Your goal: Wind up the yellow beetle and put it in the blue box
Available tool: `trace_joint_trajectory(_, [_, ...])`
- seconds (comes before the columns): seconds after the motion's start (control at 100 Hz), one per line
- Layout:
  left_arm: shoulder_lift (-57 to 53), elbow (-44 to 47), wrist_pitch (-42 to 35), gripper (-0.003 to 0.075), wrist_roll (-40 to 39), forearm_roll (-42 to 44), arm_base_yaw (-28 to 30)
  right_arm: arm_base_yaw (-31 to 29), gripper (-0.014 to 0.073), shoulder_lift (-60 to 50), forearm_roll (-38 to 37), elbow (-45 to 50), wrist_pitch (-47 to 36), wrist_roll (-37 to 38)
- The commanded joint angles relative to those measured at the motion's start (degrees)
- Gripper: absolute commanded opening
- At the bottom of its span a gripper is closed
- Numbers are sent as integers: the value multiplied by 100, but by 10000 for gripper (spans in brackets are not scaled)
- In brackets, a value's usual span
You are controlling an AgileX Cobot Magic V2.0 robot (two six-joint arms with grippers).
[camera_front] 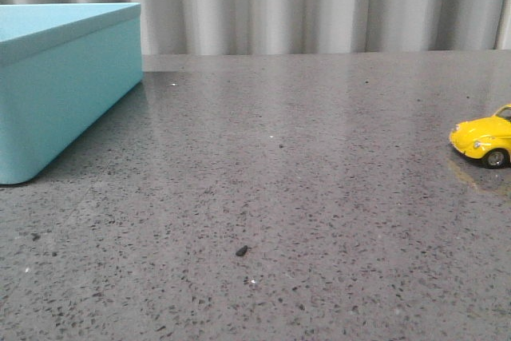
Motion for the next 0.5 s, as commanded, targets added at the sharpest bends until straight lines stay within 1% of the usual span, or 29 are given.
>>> trace_joint_trajectory(0.0, [-187, 156, -235, -21, -31, -110, 15, -3, -43, -79, 35, 146, -185, -72])
trace_joint_trajectory(0.49, [-187, 156, -235, -21, -31, -175, 15, -3, -43, -79, 35, 146, -185, -72])
